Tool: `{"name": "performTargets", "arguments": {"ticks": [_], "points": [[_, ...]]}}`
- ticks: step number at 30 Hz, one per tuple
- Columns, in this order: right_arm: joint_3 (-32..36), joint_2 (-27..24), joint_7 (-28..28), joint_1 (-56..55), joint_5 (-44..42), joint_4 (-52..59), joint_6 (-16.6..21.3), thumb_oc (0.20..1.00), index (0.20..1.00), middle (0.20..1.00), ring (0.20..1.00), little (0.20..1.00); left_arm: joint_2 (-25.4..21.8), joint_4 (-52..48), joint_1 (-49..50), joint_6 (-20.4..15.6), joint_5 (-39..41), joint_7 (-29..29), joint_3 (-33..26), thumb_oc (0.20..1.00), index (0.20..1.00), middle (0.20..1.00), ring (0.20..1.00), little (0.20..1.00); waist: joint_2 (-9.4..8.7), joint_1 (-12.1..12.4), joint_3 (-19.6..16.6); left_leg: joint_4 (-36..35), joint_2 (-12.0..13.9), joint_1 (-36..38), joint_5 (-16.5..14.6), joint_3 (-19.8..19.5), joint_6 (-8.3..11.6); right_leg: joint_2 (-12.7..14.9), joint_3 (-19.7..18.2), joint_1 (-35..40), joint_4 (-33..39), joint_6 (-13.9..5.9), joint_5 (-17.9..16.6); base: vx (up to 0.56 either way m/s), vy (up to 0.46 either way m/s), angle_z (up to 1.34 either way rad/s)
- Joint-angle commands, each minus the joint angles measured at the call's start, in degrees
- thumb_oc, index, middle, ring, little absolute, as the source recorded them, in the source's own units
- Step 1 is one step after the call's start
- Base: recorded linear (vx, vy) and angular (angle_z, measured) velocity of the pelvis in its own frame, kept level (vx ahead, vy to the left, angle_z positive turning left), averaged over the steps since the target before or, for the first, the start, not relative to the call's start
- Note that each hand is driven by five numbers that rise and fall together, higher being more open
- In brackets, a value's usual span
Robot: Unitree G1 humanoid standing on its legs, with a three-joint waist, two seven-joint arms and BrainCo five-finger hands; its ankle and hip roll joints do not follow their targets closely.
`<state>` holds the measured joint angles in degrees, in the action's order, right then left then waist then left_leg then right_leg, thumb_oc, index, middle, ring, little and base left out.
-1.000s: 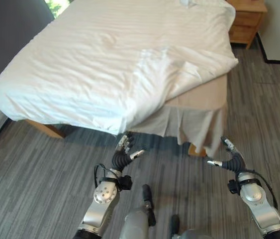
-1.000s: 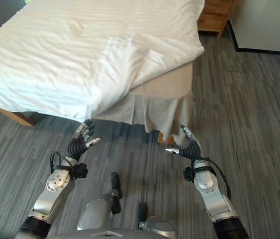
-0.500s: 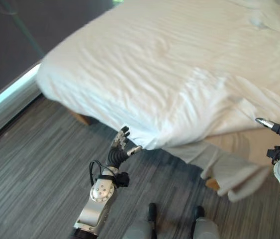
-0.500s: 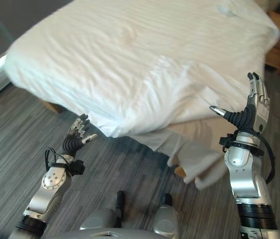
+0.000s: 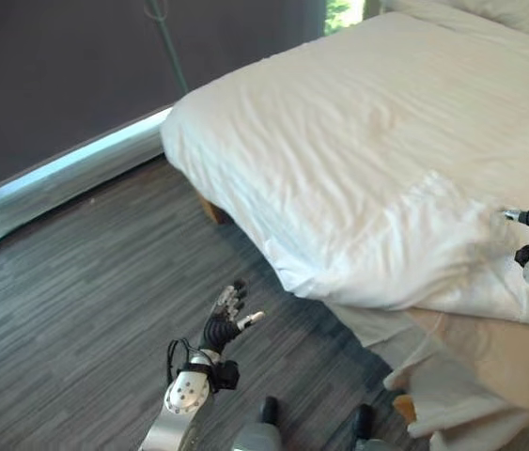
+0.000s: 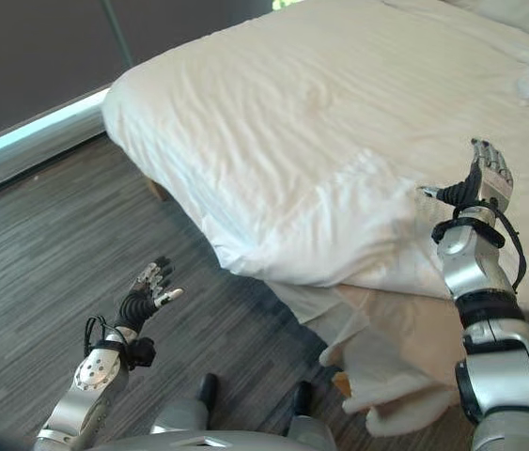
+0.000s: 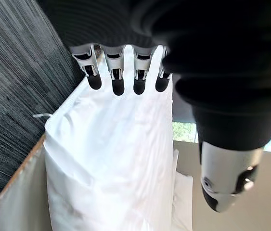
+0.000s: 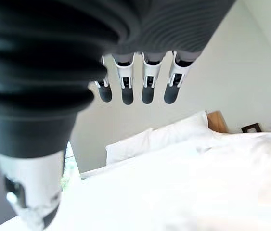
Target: Making the bed.
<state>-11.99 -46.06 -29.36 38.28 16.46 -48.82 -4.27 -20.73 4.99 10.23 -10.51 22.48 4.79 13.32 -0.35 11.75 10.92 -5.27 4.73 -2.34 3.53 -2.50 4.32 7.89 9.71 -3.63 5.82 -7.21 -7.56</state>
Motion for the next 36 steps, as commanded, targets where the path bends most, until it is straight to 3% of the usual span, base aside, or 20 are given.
{"name": "performTargets", "arguments": {"ticks": [1, 4, 8, 9, 10, 11, 12, 18, 20, 21, 23, 25, 27, 28, 30, 32, 33, 34, 35, 36], "points": [[-5.5, -5.6, 0.7, 14.6, -5.0, -7.4, 2.2, 1.000, 1.000, 1.000, 1.000, 1.000, -2.9, -1.7, -5.2, -4.4, 3.4, 0.3, 2.2, 1.000, 1.000, 1.000, 1.000, 1.000, -0.82, 2.5, 3.3, 0.3, 0.6, -4.2, -0.8, 1.4, 2.51, 2.4, 3.2, 0.2, -0.8, -2.78, 5.7, -0.10, -0.011, 0.33], [-10.1, -7.9, 2.9, 19.3, -6.1, -17.8, 2.6, 1.000, 1.000, 1.000, 1.000, 1.000, -2.5, -0.5, -7.1, -4.9, 4.7, 0.3, 4.2, 1.000, 1.000, 1.000, 1.000, 1.000, 0.51, 3.5, 5.4, 0.3, 0.4, -10.0, 1.4, -0.2, 3.58, 1.9, 3.8, -4.3, -0.8, -2.68, 5.2, -0.11, -0.017, 0.40], [-10.2, -8.6, 4.3, 19.5, -8.6, -23.9, 3.0, 1.000, 1.000, 1.000, 1.000, 1.000, -1.3, 0.9, -8.6, -4.9, 5.9, 0.6, 5.6, 1.000, 1.000, 1.000, 1.000, 1.000, 1.75, 3.8, 6.7, 0.3, 0.3, -13.8, 2.5, -0.5, 3.99, 1.7, 4.0, -7.4, -0.8, -2.81, 5.3, -0.07, 0.007, 0.19], [-9.9, -8.4, 4.5, 19.0, -9.4, -24.7, 3.1, 0.821, 0.821, 0.821, 0.821, 0.821, -0.9, 1.4, -9.0, -4.8, 6.0, 0.8, 5.8, 1.000, 1.000, 1.000, 1.000, 1.000, 2.01, 3.8, 7.0, 0.3, 0.3, -14.3, 2.6, -0.5, 4.02, 1.7, 3.9, -7.9, -0.8, -2.87, 5.3, -0.07, 0.030, 0.04], [-10.0, -8.7, 5.0, 18.6, -10.0, -25.1, 3.3, 0.278, 0.278, 0.278, 0.278, 0.278, -0.7, 1.9, -9.3, -4.8, 6.0, 0.9, 6.0, 1.000, 1.000, 1.000, 1.000, 1.000, 2.15, 3.8, 7.2, 0.3, 0.1, -14.6, 2.7, -0.4, 3.98, 1.6, 3.6, -8.1, -0.8, -2.85, 5.3, -0.05, 0.021, -0.03], [-10.0, -8.7, 5.0, 18.6, -10.0, -25.1, 3.3, 0.278, 0.278, 0.278, 0.278, 0.278, -0.7, 1.9, -9.3, -4.8, 6.0, 0.9, 6.0, 1.000, 1.000, 1.000, 1.000, 1.000, 2.15, 3.8, 7.2, 0.3, 0.1, -14.6, 2.7, -0.4, 3.98, 1.6, 3.6, -8.1, -0.8, -2.85, 5.3, -0.05, 0.041, -0.06], [-9.6, -7.5, 5.7, 17.5, -11.5, -25.7, 3.5, 0.200, 0.200, 0.200, 0.200, 0.200, -0.5, 2.6, -10.4, -4.8, 5.5, 1.0, 6.5, 1.000, 1.000, 1.000, 1.000, 1.000, 2.33, 3.5, 7.3, 0.3, 0.1, -14.3, 2.6, -0.1, 3.85, 1.7, 3.3, -7.9, -0.8, -2.95, 5.4, -0.02, 0.043, -0.05], [-7.3, -3.0, 3.7, 11.1, -11.4, -20.1, 3.1, 0.200, 0.200, 0.200, 0.200, 0.200, -0.4, 3.0, -12.4, -4.4, 3.6, 2.1, 6.5, 1.000, 1.000, 1.000, 1.000, 1.000, 2.11, 1.8, 7.0, 0.3, -0.2, -11.5, 1.3, 1.3, 3.09, 2.3, 2.0, -6.0, -0.8, -3.26, 5.5, -0.01, 0.068, -0.11], [-5.7, -1.6, 1.2, 3.6, -5.0, -7.5, 1.6, 0.200, 0.200, 0.200, 0.200, 0.200, 0.4, 2.6, -12.6, -3.8, 2.1, 2.6, 5.3, 1.000, 1.000, 1.000, 1.000, 1.000, 1.73, 0.0, 6.5, 0.3, -0.4, -9.6, 0.0, 2.3, 2.30, 2.9, 1.2, -5.0, -0.8, -3.57, 5.3, 0.01, 0.125, -0.15], [-0.7, -0.6, -0.4, -4.9, 1.1, 5.0, 0.6, 0.200, 0.200, 0.200, 0.200, 0.200, 1.6, 2.7, -12.9, -3.2, 0.7, 2.7, 4.1, 1.000, 1.000, 1.000, 1.000, 1.000, 1.44, -2.4, 6.0, 0.3, -0.7, -7.5, -0.9, 3.2, 1.67, 3.6, 0.5, -4.1, -0.8, -3.78, 5.1, 0.02, 0.160, -0.33], [5.5, 2.2, -0.1, -15.0, 5.4, 15.4, -0.4, 0.200, 0.200, 0.200, 0.200, 0.200, 2.1, 3.5, -13.4, -2.3, -1.0, 2.6, 3.5, 1.000, 1.000, 1.000, 1.000, 1.000, 0.93, -4.1, 5.4, 0.3, -1.1, -5.5, -2.1, 3.8, 1.03, 4.2, 0.1, -2.7, -0.8, -3.85, 5.3, 0.03, 0.108, -0.38], [10.9, 7.5, -0.6, -24.5, 6.4, 23.4, -0.1, 0.200, 0.200, 0.200, 0.200, 0.200, 2.7, 4.0, -13.6, -1.6, -2.6, 2.9, 3.7, 1.000, 1.000, 1.000, 1.000, 1.000, 0.10, -6.9, 5.2, 0.3, -1.6, -3.6, -2.6, 4.3, 0.53, 4.6, -0.7, -1.2, -0.8, -3.67, 4.9, 0.02, 0.031, -0.17], [11.6, 13.5, 0.3, -30.4, 6.7, 26.2, 0.5, 0.200, 0.200, 0.200, 0.200, 0.200, 2.3, 4.1, -14.1, -1.3, -3.5, 2.8, 3.7, 1.000, 1.000, 1.000, 1.000, 1.000, -0.17, -8.8, 5.9, 0.3, -1.9, -2.2, -3.0, 4.9, -0.30, 4.2, -1.5, 0.3, -1.6, -3.65, 4.3, -0.14, 0.047, -0.01], [9.3, 18.2, 2.7, -34.9, 8.6, 26.4, 1.7, 0.200, 0.200, 0.200, 0.200, 0.200, 1.9, 4.1, -13.8, -1.1, -4.2, 2.6, 3.1, 1.000, 1.000, 1.000, 1.000, 1.000, 0.71, -9.6, 7.4, 0.3, -0.6, -0.7, -3.0, 7.7, -1.35, 3.8, 0.6, -0.7, -10.9, -3.15, 7.7, -0.31, 0.102, -0.18], [6.6, 20.9, 4.4, -37.3, 10.5, 24.5, 2.1, 0.200, 0.200, 0.200, 0.200, 0.200, 1.3, 3.2, -12.6, -0.6, -4.0, 2.6, 2.3, 1.000, 1.000, 1.000, 1.000, 1.000, 1.05, -9.6, 7.6, 0.3, 0.5, 0.2, -1.9, 11.0, -1.93, 3.7, 3.0, -0.7, -19.0, -2.35, 10.4, -0.28, 0.089, -0.71], [5.4, 22.8, 5.7, -39.2, 10.5, 21.8, 2.3, 0.200, 0.200, 0.200, 0.200, 0.200, 0.7, 2.2, -10.8, -0.4, -3.8, 2.3, 1.3, 1.000, 1.000, 1.000, 1.000, 1.000, 0.85, -9.0, 6.6, 0.3, 1.0, 1.1, -1.9, 13.5, -2.10, 4.4, 5.1, 1.2, -22.4, -2.05, 11.8, -0.18, -0.004, -1.09], [4.5, 23.5, 6.7, -39.8, 10.4, 19.3, 2.3, 0.200, 0.200, 0.200, 0.200, 0.200, 0.1, 1.1, -8.9, -0.3, -3.1, 2.1, 0.3, 1.000, 1.000, 1.000, 1.000, 1.000, 0.65, -7.4, 4.7, 0.3, 1.7, 0.8, -1.3, 16.8, -1.91, 6.3, 8.7, 4.5, -21.0, -1.81, 11.6, -0.10, -0.043, -1.06], [4.5, 23.6, 6.7, -39.9, 10.4, 19.3, 2.4, 0.200, 0.200, 0.200, 0.200, 0.200, 0.0, 1.0, -8.7, -0.2, -3.1, 2.1, 0.2, 1.000, 1.000, 1.000, 1.000, 1.000, 0.58, -7.2, 4.6, 0.3, 1.7, 1.0, -1.4, 17.0, -1.89, 6.2, 8.6, 4.7, -20.6, -1.84, 11.4, -0.10, -0.073, -1.15], [4.0, 23.9, 7.0, -40.3, 10.8, 18.7, 2.2, 0.200, 0.200, 0.200, 0.200, 0.200, -0.2, 0.8, -7.9, -0.2, -2.7, 1.9, -0.2, 1.000, 1.000, 1.000, 1.000, 1.000, 0.20, -6.3, 3.8, 0.3, 1.8, 0.9, -1.3, 18.8, -1.61, 7.4, 11.0, 7.3, -18.5, -2.47, 11.0, -0.06, -0.063, -1.02], [3.5, 24.6, 7.8, -40.7, 10.4, 18.0, 2.3, 0.200, 0.200, 0.200, 0.200, 0.200, -0.4, 0.6, -6.9, -0.2, -2.7, 1.7, 0.0, 1.000, 1.000, 1.000, 1.000, 1.000, -0.23, -5.5, 3.3, 0.3, 1.8, 1.1, -0.9, 19.9, -1.44, 6.8, 12.2, 9.8, -15.0, -2.21, 11.5, -0.11, -0.110, -1.01]]}}
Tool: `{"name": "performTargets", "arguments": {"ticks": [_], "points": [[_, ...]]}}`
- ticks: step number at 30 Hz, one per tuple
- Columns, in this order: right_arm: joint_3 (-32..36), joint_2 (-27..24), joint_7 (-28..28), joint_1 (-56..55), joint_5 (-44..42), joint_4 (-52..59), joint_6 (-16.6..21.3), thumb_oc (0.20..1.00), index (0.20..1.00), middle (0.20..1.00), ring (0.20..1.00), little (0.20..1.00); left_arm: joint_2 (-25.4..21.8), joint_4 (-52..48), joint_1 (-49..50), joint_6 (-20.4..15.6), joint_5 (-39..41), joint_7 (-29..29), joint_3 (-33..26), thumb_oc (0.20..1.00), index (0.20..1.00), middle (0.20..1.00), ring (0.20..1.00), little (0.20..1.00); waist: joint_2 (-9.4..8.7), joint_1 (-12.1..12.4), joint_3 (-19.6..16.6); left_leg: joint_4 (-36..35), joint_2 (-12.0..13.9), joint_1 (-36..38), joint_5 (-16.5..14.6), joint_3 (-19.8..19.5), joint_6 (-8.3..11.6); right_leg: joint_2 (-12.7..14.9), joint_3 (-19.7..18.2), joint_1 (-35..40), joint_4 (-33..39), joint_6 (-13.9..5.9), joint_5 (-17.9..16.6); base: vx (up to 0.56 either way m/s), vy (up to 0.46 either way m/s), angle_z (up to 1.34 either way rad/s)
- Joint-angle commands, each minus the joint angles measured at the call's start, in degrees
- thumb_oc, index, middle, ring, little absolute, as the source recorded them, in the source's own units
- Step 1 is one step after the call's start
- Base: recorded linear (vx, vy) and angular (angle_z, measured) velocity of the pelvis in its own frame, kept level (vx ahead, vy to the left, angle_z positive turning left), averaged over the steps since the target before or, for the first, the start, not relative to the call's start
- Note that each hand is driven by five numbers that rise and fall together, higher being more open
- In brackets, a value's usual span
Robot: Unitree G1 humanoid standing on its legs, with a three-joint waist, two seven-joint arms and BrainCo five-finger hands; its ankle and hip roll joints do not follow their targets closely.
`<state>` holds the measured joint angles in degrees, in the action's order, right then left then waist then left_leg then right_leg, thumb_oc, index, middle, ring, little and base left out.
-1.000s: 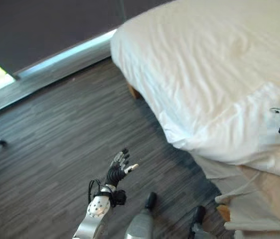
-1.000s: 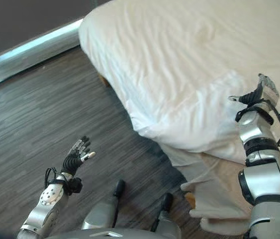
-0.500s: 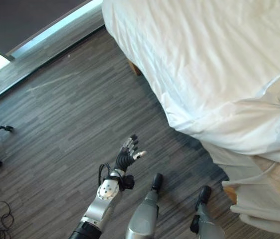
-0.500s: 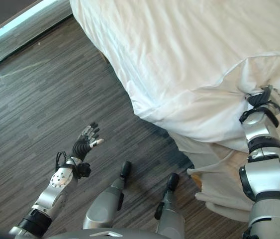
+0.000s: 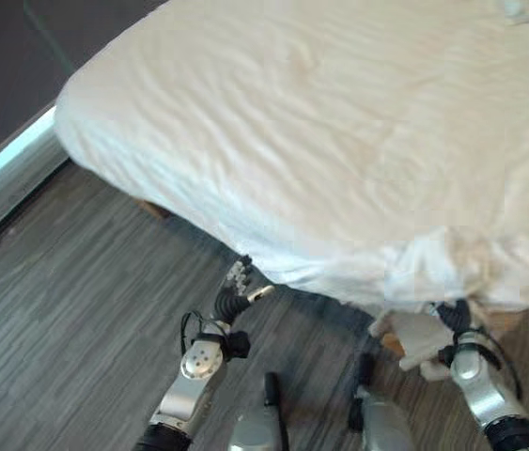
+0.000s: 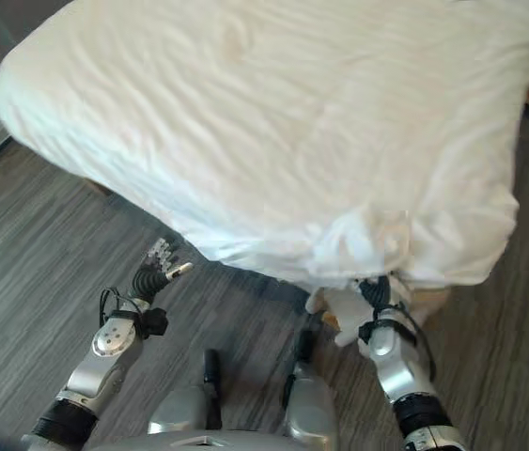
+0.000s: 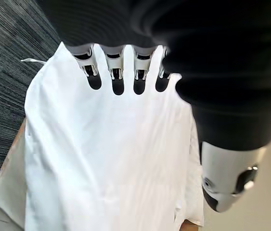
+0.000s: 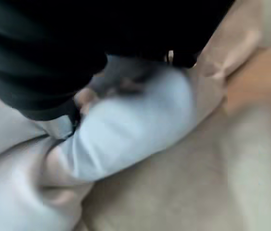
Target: Making the bed.
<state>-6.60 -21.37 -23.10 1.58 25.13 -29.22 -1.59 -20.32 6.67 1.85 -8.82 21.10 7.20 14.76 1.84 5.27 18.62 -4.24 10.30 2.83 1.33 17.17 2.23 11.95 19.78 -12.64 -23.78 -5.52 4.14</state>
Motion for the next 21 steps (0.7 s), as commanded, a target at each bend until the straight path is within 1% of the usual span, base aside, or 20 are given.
{"name": "performTargets", "arguments": {"ticks": [1, 2, 3, 4, 5, 6, 7, 8, 9, 12, 13, 16, 17, 18, 19, 20, 21], "points": [[-2.5, 0.1, 2.0, -4.1, 1.2, -1.8, -0.3, 0.200, 0.200, 0.200, 0.200, 0.200, -0.6, -1.0, 2.0, -2.0, -1.1, -0.7, -1.9, 1.000, 1.000, 1.000, 1.000, 1.000, -2.39, 1.1, -4.9, -0.8, -3.5, -4.0, 1.8, 1.5, 1.12, 2.4, 2.6, 19.5, 17.2, -4.43, -0.3, -0.10, -0.083, -0.88], [-2.8, 0.4, 2.5, -4.2, 0.6, -2.2, 0.0, 0.200, 0.200, 0.200, 0.200, 0.200, -0.4, -0.9, 2.2, -2.1, -0.8, -0.8, -2.1, 1.000, 1.000, 1.000, 1.000, 1.000, -2.27, 1.1, -5.3, -0.8, -3.2, -3.9, 2.3, 2.5, 1.23, 1.8, 2.2, 20.0, 19.4, -4.49, -0.4, -0.10, -0.119, -0.79], [-3.6, 0.7, 2.9, -3.7, -0.5, -3.9, 0.0, 0.561, 0.561, 0.561, 0.561, 0.561, -0.2, -0.2, 2.2, -2.2, -0.3, -0.6, -2.0, 1.000, 1.000, 1.000, 1.000, 1.000, -2.07, 1.1, -5.4, -0.8, -2.8, -3.9, 3.0, 3.4, 1.55, 0.5, 1.5, 21.0, 23.0, -4.30, -0.4, -0.09, -0.127, -0.72], [-4.2, 1.0, 3.4, -3.8, -0.8, -6.4, -0.2, 1.000, 1.000, 1.000, 1.000, 1.000, 0.2, 0.3, 2.3, -2.2, 0.1, -0.6, -2.2, 1.000, 1.000, 1.000, 1.000, 1.000, -1.64, 0.9, -5.6, -0.8, -2.2, -3.9, 3.5, 4.0, 1.92, -0.1, 1.3, 21.5, 24.9, -4.24, -0.6, -0.07, -0.122, -0.67], [-4.2, 1.0, 3.4, -3.8, -0.8, -6.4, -0.2, 1.000, 1.000, 1.000, 1.000, 1.000, 0.2, 0.3, 2.3, -2.2, 0.1, -0.6, -2.2, 1.000, 1.000, 1.000, 1.000, 1.000, -1.63, 0.9, -5.6, -0.8, -2.2, -3.9, 3.5, 4.0, 1.92, -0.2, 1.3, 21.5, 24.9, -4.23, -0.6, -0.08, -0.097, -0.72], [-5.1, 1.1, 3.7, -3.0, -1.3, -12.4, -0.7, 1.000, 1.000, 1.000, 1.000, 1.000, 0.8, 0.8, 2.4, -2.4, 1.1, -0.8, -2.1, 1.000, 1.000, 1.000, 1.000, 1.000, -0.51, 0.4, -5.8, -0.8, -1.5, -4.0, 4.3, 4.7, 2.47, -1.1, 0.9, 22.7, 28.0, -4.11, -1.1, -0.08, -0.076, -0.57], [-5.6, 1.2, 3.2, -2.4, -1.5, -16.0, -1.0, 1.000, 1.000, 1.000, 1.000, 1.000, 1.1, 1.0, 2.5, -2.6, 1.7, -0.8, -1.9, 1.000, 1.000, 1.000, 1.000, 1.000, 0.08, 0.1, -5.9, -0.8, -1.0, -4.1, 5.0, 4.9, 2.97, -1.5, 0.5, 22.8, 28.8, -4.04, -0.7, -0.15, -0.099, -0.47], [-5.3, 1.5, 2.8, -1.5, -3.7, -24.3, -1.9, 1.000, 1.000, 1.000, 1.000, 1.000, 1.9, 2.0, 2.1, -2.6, 2.8, -0.5, -1.5, 1.000, 1.000, 1.000, 1.000, 1.000, 1.50, -0.6, -5.7, -0.8, -0.3, -4.2, 6.0, 5.1, 3.64, -2.0, -0.4, 22.5, 28.8, -4.02, 0.0, -0.10, -0.054, -0.28], [-5.3, 1.5, 2.8, -1.5, -3.7, -24.3, -1.9, 1.000, 1.000, 1.000, 1.000, 1.000, 1.9, 2.0, 2.1, -2.6, 2.8, -0.5, -1.5, 1.000, 1.000, 1.000, 1.000, 1.000, 1.50, -0.6, -5.7, -0.8, -0.3, -4.2, 6.0, 5.1, 3.64, -2.0, -0.4, 22.5, 28.8, -4.02, 0.0, -0.10, -0.044, -0.44], [-3.3, 1.0, 3.9, -1.4, -7.2, -33.5, -2.7, 1.000, 1.000, 1.000, 1.000, 1.000, 2.3, 2.2, 2.2, -2.3, 4.0, -1.4, -1.1, 1.000, 1.000, 1.000, 1.000, 1.000, 2.95, -1.7, -5.6, -0.7, 0.4, -4.0, 6.7, 5.5, 4.35, -2.8, -1.4, 22.5, 28.8, -3.69, 0.5, -0.04, -0.023, -0.33], [-3.3, 0.9, 3.9, -1.3, -7.2, -33.5, -2.7, 1.000, 1.000, 1.000, 1.000, 1.000, 2.3, 2.2, 2.2, -2.4, 4.0, -1.4, -1.0, 1.000, 1.000, 1.000, 1.000, 1.000, 2.99, -1.7, -5.6, -0.7, 0.5, -3.9, 6.7, 5.5, 4.36, -2.8, -1.4, 22.5, 28.8, -3.67, 0.5, -0.02, -0.021, -0.17], [-0.1, -0.4, 4.7, -2.3, -11.1, -38.8, -2.5, 1.000, 1.000, 1.000, 1.000, 1.000, 2.7, 2.2, 2.5, -2.4, 4.1, -2.2, -0.6, 1.000, 1.000, 1.000, 1.000, 1.000, 3.67, -2.6, -5.4, 0.2, 1.0, -3.6, 7.2, 5.5, 4.77, -3.4, -2.1, 22.6, 28.8, -3.18, 1.2, -0.03, -0.023, -0.10], [0.8, -1.8, 5.0, -1.9, -12.5, -41.6, -2.7, 1.000, 1.000, 1.000, 1.000, 1.000, 3.0, 2.5, 1.7, -2.6, 4.3, -2.2, -0.2, 1.000, 1.000, 1.000, 1.000, 1.000, 3.32, -1.7, -4.2, 2.6, 0.3, -4.9, 7.3, 1.2, 5.41, -3.4, -2.8, 22.4, 28.8, -2.66, 1.0, -0.10, -0.063, -0.20], [1.5, -3.3, 5.4, -1.2, -13.1, -43.6, -2.8, 1.000, 1.000, 1.000, 1.000, 1.000, 3.2, 2.8, 1.3, -2.8, 4.9, -2.6, -0.1, 1.000, 1.000, 1.000, 1.000, 1.000, 2.84, -1.2, -3.9, 3.4, -0.6, -5.7, 6.0, -2.6, 5.67, -3.2, -3.2, 21.9, 28.8, -2.53, 0.6, -0.12, -0.062, -0.28], [3.1, -5.5, 5.2, -0.4, -14.5, -45.0, -3.0, 1.000, 1.000, 1.000, 1.000, 1.000, 3.3, 2.5, 1.0, -3.0, 5.2, -2.6, 0.2, 1.000, 1.000, 1.000, 1.000, 1.000, 2.42, -0.5, -3.5, 4.5, -2.0, -6.2, 4.5, -7.5, 5.64, -3.0, -4.0, 21.3, 28.8, -2.54, 0.0, -0.10, -0.058, -0.42], [4.3, -7.3, 5.1, 0.3, -15.6, -45.6, -2.9, 1.000, 1.000, 1.000, 1.000, 1.000, 3.3, 2.5, 1.0, -3.2, 5.4, -2.7, 0.4, 1.000, 1.000, 1.000, 1.000, 1.000, 2.19, 0.0, -3.5, 4.8, -3.1, -6.6, 3.3, -11.4, 5.48, -2.9, -4.7, 20.5, 28.8, -2.58, -0.5, -0.06, -0.037, -0.48], [6.2, -10.3, 5.3, 1.4, -17.5, -45.8, -2.7, 1.000, 1.000, 1.000, 1.000, 1.000, 3.3, 2.7, 0.8, -3.1, 5.5, -2.7, 0.8, 1.000, 1.000, 1.000, 1.000, 1.000, 2.04, 0.5, -3.6, 3.6, -3.8, -6.1, 2.6, -14.8, 5.43, -3.1, -6.1, 20.1, 28.8, -2.58, -0.9, -0.02, -0.021, -0.51]]}}
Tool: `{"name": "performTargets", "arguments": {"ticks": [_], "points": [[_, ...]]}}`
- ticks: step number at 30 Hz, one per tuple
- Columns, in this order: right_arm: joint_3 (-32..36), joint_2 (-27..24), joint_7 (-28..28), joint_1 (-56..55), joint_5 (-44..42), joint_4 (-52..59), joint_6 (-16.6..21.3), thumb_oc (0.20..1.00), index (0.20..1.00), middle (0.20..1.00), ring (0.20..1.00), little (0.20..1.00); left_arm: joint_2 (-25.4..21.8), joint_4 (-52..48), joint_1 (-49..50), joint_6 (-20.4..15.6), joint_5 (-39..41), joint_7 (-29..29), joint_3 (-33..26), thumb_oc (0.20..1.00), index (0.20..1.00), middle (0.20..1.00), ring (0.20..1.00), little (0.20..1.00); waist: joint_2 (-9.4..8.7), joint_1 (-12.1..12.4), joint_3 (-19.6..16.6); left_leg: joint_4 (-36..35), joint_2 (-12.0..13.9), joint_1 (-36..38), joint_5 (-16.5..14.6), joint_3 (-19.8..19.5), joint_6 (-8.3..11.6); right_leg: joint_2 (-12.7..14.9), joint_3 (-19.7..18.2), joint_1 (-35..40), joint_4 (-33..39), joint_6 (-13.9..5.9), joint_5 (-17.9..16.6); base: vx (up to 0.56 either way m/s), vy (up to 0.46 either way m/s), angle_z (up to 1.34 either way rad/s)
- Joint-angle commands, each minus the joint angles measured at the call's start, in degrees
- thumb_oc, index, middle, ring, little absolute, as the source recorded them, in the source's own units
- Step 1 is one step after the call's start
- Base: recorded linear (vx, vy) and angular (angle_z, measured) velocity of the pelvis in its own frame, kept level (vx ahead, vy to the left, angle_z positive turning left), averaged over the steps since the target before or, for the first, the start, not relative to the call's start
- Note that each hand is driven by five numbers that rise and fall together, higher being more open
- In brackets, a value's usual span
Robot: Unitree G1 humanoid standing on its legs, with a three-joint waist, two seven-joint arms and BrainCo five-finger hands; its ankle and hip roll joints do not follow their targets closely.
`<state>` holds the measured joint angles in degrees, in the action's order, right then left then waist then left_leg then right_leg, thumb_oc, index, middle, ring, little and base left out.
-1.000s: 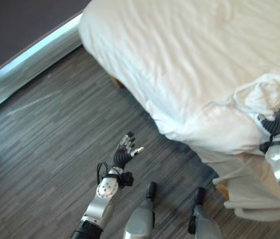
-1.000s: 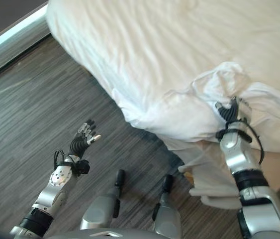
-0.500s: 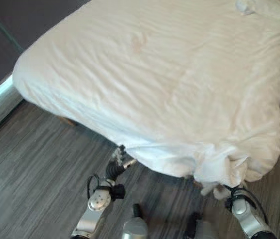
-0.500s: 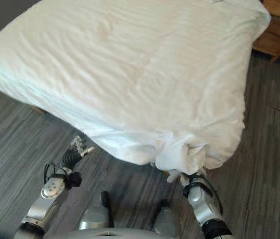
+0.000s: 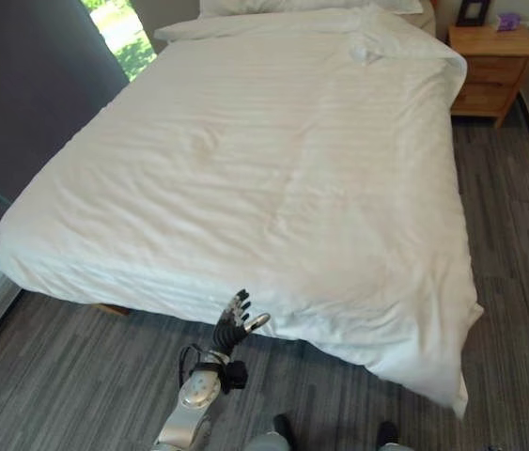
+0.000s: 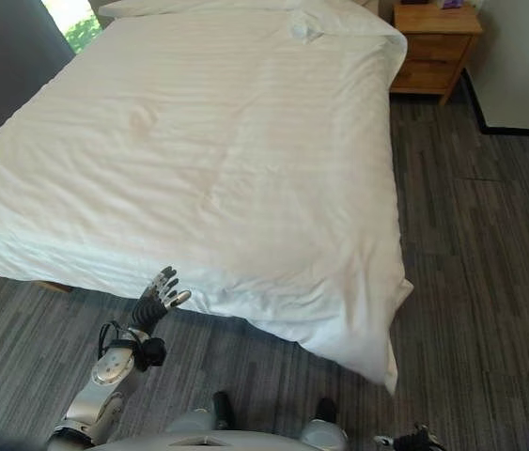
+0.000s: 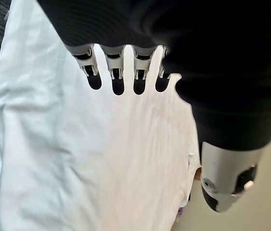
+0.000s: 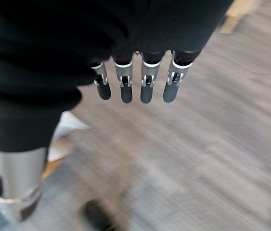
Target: Making the bed.
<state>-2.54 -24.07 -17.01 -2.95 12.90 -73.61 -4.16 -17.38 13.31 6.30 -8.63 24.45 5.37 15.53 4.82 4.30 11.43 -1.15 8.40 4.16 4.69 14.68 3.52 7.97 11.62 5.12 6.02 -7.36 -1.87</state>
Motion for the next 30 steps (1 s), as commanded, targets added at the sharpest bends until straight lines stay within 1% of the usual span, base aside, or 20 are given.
{"name": "performTargets", "arguments": {"ticks": [1, 2, 4, 6, 7, 9, 11, 14, 15, 17, 18, 19, 20, 21, 23, 24, 25, 26, 29, 30], "points": [[3.5, -9.8, -1.0, 6.4, -6.1, -1.2, 0.2, 1.000, 1.000, 1.000, 1.000, 1.000, 0.5, -3.7, -3.8, -3.1, 2.5, -1.3, 0.4, 1.000, 1.000, 1.000, 1.000, 1.000, -0.98, 1.6, 3.2, -0.9, -1.7, -6.7, -0.9, -12.9, 4.07, 0.9, 1.7, 2.3, -1.0, -0.82, 5.0, 0.03, 0.018, -0.42], [4.9, -12.9, -1.3, 7.6, -7.0, -0.5, 0.6, 1.000, 1.000, 1.000, 1.000, 1.000, 0.4, -3.4, -3.9, -2.7, 2.5, -1.4, 0.6, 1.000, 1.000, 1.000, 1.000, 1.000, -1.13, 1.4, 2.7, -2.1, -1.5, -5.8, -0.6, -12.2, 4.07, 0.7, 1.7, 2.4, -1.0, -0.90, 4.9, 0.07, 0.044, -0.36], [6.9, -16.8, -1.5, 9.6, -9.6, 3.3, 1.4, 1.000, 1.000, 1.000, 1.000, 1.000, 0.3, -2.7, -4.2, -2.2, 2.3, -1.1, 0.9, 1.000, 1.000, 1.000, 1.000, 1.000, -1.82, 0.8, 1.6, -3.5, -1.2, -4.7, -0.4, -11.2, 3.74, 0.7, 2.1, 2.7, -1.0, -1.00, 4.6, 0.10, 0.055, -0.13], [8.6, -18.4, -2.0, 11.2, -13.2, 8.3, 2.9, 1.000, 1.000, 1.000, 1.000, 1.000, 0.1, -2.5, -4.3, -2.0, 2.5, -0.8, 0.5, 1.000, 1.000, 1.000, 1.000, 1.000, -2.58, 0.1, 0.7, -3.9, -1.3, -3.9, -1.0, -10.6, 3.44, 0.7, 2.1, 3.0, -1.0, -1.03, 4.4, 0.10, 0.059, 0.11], [10.1, -18.8, -2.6, 11.6, -17.3, 14.5, 4.2, 1.000, 1.000, 1.000, 1.000, 1.000, -0.1, -2.8, -4.1, -1.8, 2.7, -0.8, 0.3, 1.000, 1.000, 1.000, 1.000, 1.000, -2.97, -0.1, 0.6, -3.9, -1.4, -3.4, -1.4, -10.4, 3.25, 0.8, 2.1, 3.3, -1.0, -1.11, 4.3, 0.07, 0.077, 0.01], [11.2, -17.9, -2.5, 13.0, -24.6, 24.4, 7.0, 0.200, 0.200, 0.200, 0.200, 0.200, -0.2, -3.5, -3.6, -1.7, 2.9, -0.7, -0.1, 1.000, 1.000, 1.000, 1.000, 1.000, -3.70, -0.2, 0.3, -3.9, -1.8, -3.2, -1.9, -10.4, 2.94, 0.9, 1.8, 3.2, -1.0, -1.12, 4.1, 0.07, 0.073, -0.06], [10.5, -15.5, -2.0, 13.8, -30.8, 34.4, 9.7, 0.200, 0.200, 0.200, 0.200, 0.200, -0.7, -4.5, -2.7, -1.6, 3.3, -1.0, -0.5, 1.000, 1.000, 1.000, 1.000, 1.000, -4.35, 0.5, 0.1, -3.9, -2.1, -3.5, -2.1, -10.5, 2.92, 1.1, 2.0, 3.0, -1.0, -1.24, 4.0, 0.06, 0.070, 0.01], [7.1, -10.7, 0.7, 16.5, -38.6, 43.6, 13.2, 0.200, 0.200, 0.200, 0.200, 0.200, -1.4, -5.8, -2.6, -1.1, 4.2, -1.9, -1.0, 1.000, 1.000, 1.000, 1.000, 1.000, -5.23, 2.2, 0.8, -3.9, -2.4, -4.4, -2.0, -11.0, 2.78, 1.5, 2.8, 2.4, -1.0, -1.43, 3.8, 0.02, 0.053, 0.05], [6.4, -9.2, 1.0, 17.5, -39.8, 46.4, 13.3, 0.200, 0.200, 0.200, 0.200, 0.200, -1.6, -6.3, -2.6, -0.9, 4.4, -2.1, -1.2, 1.000, 1.000, 1.000, 1.000, 1.000, -5.41, 2.8, 1.1, -3.9, -2.6, -4.8, -2.0, -11.2, 2.63, 1.5, 2.8, 1.9, -1.0, -1.48, 3.7, -0.02, 0.034, 0.06], [4.9, -5.9, 1.7, 19.7, -40.4, 51.4, 15.0, 0.200, 0.200, 0.200, 0.200, 0.200, -1.7, -7.1, -2.7, -0.6, 5.0, -2.9, -1.5, 1.000, 1.000, 1.000, 1.000, 1.000, -5.40, 4.4, 1.8, -3.9, -3.0, -6.0, -1.9, -11.6, 2.45, 1.8, 3.2, 1.3, -1.0, -1.56, 3.6, -0.01, 0.044, 0.11], [4.5, -3.5, 1.8, 20.9, -42.9, 53.6, 16.4, 0.200, 0.200, 0.200, 0.200, 0.200, -1.8, -7.8, -2.8, -0.7, 5.2, -3.0, -1.5, 1.000, 1.000, 1.000, 1.000, 1.000, -5.30, 5.1, 2.2, -3.9, -3.1, -6.7, -1.7, -11.9, 2.48, 2.0, 3.5, 0.8, -1.1, -1.64, 3.5, -0.02, 0.045, 0.08], [4.3, -0.5, 3.7, 22.3, -48.7, 55.3, 17.9, 0.200, 0.200, 0.200, 0.200, 0.200, -2.1, -8.3, -2.8, -0.4, 5.4, -3.6, -1.2, 1.000, 1.000, 1.000, 1.000, 1.000, -5.28, 6.2, 2.7, -3.9, -3.3, -7.5, -1.7, -12.2, 2.56, 2.3, 4.1, 0.5, -1.1, -1.74, 3.7, -0.03, 0.042, 0.10], [4.4, 1.3, 4.6, 23.3, -52.1, 56.1, 19.1, 0.200, 0.200, 0.200, 0.200, 0.200, -2.1, -8.4, -2.8, -0.3, 5.4, -4.2, -1.1, 1.000, 1.000, 1.000, 1.000, 1.000, -5.11, 6.9, 2.9, -3.9, -3.5, -8.5, -1.3, -12.6, 2.54, 2.4, 4.5, -0.1, -1.1, -1.78, 3.4, 0.00, 0.000, 0.00], [4.4, 1.3, 4.7, 23.3, -52.2, 56.0, 19.1, 0.200, 0.200, 0.200, 0.200, 0.200, -2.1, -8.4, -2.9, -0.2, 5.5, -4.2, -1.1, 1.000, 1.000, 1.000, 1.000, 1.000, -5.20, 6.9, 2.8, -3.9, -3.6, -8.6, -1.2, -12.6, 2.53, 2.5, 4.6, -0.1, -1.1, -1.79, 3.4, -0.03, 0.036, 0.20], [2.9, 5.5, 6.8, 26.2, -60.0, 57.4, 20.7, 0.200, 0.200, 0.200, 0.200, 0.200, -1.9, -8.3, -2.9, -0.3, 6.2, -5.1, -0.4, 1.000, 1.000, 1.000, 1.000, 1.000, -4.58, 9.0, 3.7, -3.9, -4.2, -10.5, -0.7, -13.4, 2.77, 3.0, 6.0, -0.9, -1.1, -1.96, 3.2, -0.03, 0.034, 0.26], [2.9, 5.6, 6.9, 26.3, -60.2, 57.3, 20.7, 0.200, 0.200, 0.200, 0.200, 0.200, -2.0, -8.3, -2.9, -0.3, 6.2, -5.2, -0.5, 1.000, 1.000, 1.000, 1.000, 1.000, -4.66, 8.9, 3.6, -3.9, -4.3, -10.6, -0.6, -13.5, 2.77, 3.0, 6.0, -1.0, -1.1, -1.97, 3.2, 0.00, 0.044, 0.29], [1.9, 8.4, 9.5, 28.9, -66.4, 57.2, 21.3, 0.200, 0.200, 0.200, 0.200, 0.200, -1.8, -8.0, -3.0, -0.3, 6.8, -5.9, 0.4, 1.000, 1.000, 1.000, 1.000, 1.000, -4.22, 10.8, 4.3, -3.9, -4.9, -12.2, -0.4, -14.3, 3.08, 3.5, 7.5, -1.2, -1.2, -2.24, 3.5, 0.00, 0.046, 0.41], [1.7, 9.3, 10.6, 30.4, -68.2, 57.0, 21.8, 0.200, 0.200, 0.200, 0.200, 0.200, -1.9, -7.8, -3.1, -0.4, 6.8, -6.5, 0.8, 1.000, 1.000, 1.000, 1.000, 1.000, -3.94, 11.7, 4.5, -3.9, -5.2, -13.3, 0.1, -14.8, 3.15, 3.8, 8.4, -1.7, -1.2, -2.37, 3.1, 0.01, 0.049, 0.48], [1.7, 10.0, 12.1, 34.0, -70.1, 55.2, 23.0, 0.200, 0.200, 0.200, 0.200, 0.200, -2.3, -7.3, -4.0, -1.4, 7.4, -8.0, 2.3, 1.000, 1.000, 1.000, 1.000, 1.000, -3.31, 14.3, 5.6, -3.9, -6.1, -15.6, 1.0, -16.4, 3.69, 4.3, 10.6, -2.5, -1.8, -2.56, 3.1, 0.00, 0.006, 0.52], [2.0, 8.7, 11.1, 36.8, -69.9, 51.7, 23.6, 0.200, 0.200, 0.200, 0.200, 0.200, -2.8, -6.8, -4.9, -2.0, 7.9, -8.5, 3.0, 1.000, 1.000, 1.000, 1.000, 1.000, -3.00, 15.5, 6.5, -3.9, -6.5, -17.0, 1.3, -17.4, 4.00, 4.4, 11.3, -3.5, -2.8, -2.37, 3.6, 0.01, -0.021, 0.55]]}}
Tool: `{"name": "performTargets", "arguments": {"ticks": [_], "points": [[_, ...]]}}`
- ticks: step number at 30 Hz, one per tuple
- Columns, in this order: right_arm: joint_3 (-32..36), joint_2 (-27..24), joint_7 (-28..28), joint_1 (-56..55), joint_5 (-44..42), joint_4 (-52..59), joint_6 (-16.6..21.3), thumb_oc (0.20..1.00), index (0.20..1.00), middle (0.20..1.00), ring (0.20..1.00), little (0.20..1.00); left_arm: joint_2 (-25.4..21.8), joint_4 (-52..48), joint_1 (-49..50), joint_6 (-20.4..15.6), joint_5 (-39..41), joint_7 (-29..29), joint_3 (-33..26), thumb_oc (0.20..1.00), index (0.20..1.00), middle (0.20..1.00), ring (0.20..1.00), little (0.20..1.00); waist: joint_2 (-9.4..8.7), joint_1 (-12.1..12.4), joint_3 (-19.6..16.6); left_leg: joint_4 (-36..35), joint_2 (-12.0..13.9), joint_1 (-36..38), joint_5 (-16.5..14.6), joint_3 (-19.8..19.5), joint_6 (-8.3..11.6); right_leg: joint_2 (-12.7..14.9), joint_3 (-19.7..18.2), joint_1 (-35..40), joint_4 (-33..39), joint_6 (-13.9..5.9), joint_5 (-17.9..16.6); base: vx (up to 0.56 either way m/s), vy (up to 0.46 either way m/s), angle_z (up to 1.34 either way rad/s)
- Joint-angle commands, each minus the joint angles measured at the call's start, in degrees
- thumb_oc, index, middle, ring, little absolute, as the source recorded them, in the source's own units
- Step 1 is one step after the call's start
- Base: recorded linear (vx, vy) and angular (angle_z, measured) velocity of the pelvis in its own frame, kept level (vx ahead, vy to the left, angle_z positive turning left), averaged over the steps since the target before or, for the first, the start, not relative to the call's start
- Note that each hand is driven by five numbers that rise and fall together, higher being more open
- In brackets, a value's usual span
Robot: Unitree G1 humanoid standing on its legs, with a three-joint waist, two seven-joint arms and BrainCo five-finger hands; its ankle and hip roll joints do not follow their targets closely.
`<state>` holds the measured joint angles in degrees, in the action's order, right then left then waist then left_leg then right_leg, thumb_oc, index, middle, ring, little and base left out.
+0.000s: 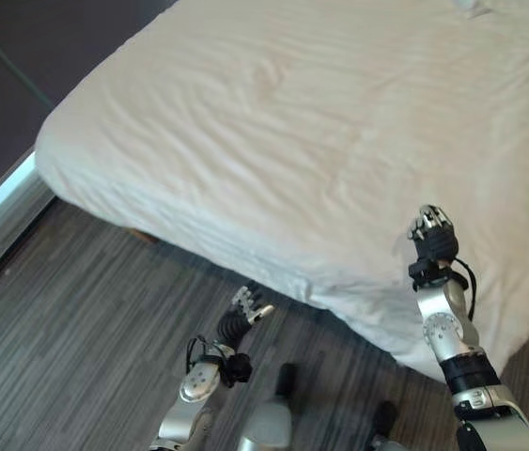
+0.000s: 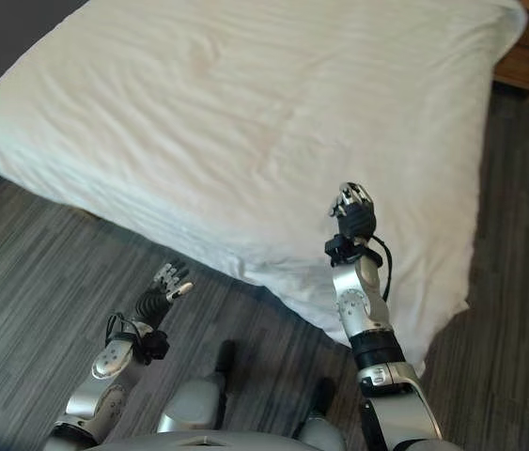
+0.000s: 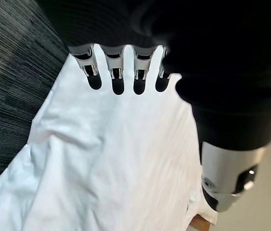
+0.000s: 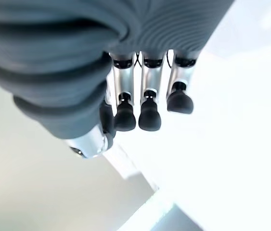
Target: Making the bed.
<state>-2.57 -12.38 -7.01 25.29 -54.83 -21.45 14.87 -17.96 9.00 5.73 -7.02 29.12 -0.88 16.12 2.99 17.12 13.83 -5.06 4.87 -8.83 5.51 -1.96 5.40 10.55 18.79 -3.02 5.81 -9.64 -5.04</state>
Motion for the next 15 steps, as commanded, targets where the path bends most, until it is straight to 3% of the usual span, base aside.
{"name": "performTargets", "arguments": {"ticks": [1, 8, 12, 15], "points": [[2.5, -3.7, 0.5, 9.9, -2.0, -2.8, 4.3, 0.200, 0.200, 0.200, 0.200, 0.200, -2.3, -2.1, -4.7, -3.8, 3.4, -2.4, 2.7, 1.000, 1.000, 1.000, 1.000, 1.000, -1.01, 3.1, 4.3, 0.1, -3.2, -4.7, 0.7, -1.0, 2.15, 1.8, 4.6, 4.3, -2.8, -0.05, 7.0, 0.00, -0.006, 0.57], [4.1, -7.7, -0.7, 8.3, 3.4, -14.2, 0.2, 0.200, 0.200, 0.200, 0.200, 0.200, -1.5, 0.0, -6.3, -4.1, 3.0, -2.3, 3.1, 1.000, 1.000, 1.000, 1.000, 1.000, -0.56, 3.5, 6.5, 0.1, -3.6, -7.2, 1.0, -0.8, 2.34, 2.7, 6.4, 2.4, -3.1, -0.62, 6.3, -0.02, 0.022, 0.21], [7.0, -9.7, -0.5, 4.5, 4.2, -18.7, -0.9, 0.200, 0.200, 0.200, 0.200, 0.200, -1.3, 0.9, -7.3, -3.7, 2.1, -2.2, 3.0, 1.000, 1.000, 1.000, 1.000, 1.000, -1.02, 2.4, 6.9, 0.1, -3.7, -7.2, 0.7, -0.4, 2.04, 2.8, 5.9, 2.1, -3.0, -0.80, 6.1, 0.00, 0.024, -0.04], [11.1, -15.3, -0.6, -0.1, 7.3, -28.7, -3.4, 0.200, 0.200, 0.200, 0.200, 0.200, -1.3, 2.6, -9.0, -3.3, 0.4, -2.0, 3.4, 1.000, 1.000, 1.000, 1.000, 1.000, -1.69, 0.2, 6.7, 0.1, -4.0, -6.8, 0.1, 0.1, 1.74, 3.2, 5.5, 2.4, -2.7, -0.88, 5.9, 0.01, 0.042, 0.02]]}}
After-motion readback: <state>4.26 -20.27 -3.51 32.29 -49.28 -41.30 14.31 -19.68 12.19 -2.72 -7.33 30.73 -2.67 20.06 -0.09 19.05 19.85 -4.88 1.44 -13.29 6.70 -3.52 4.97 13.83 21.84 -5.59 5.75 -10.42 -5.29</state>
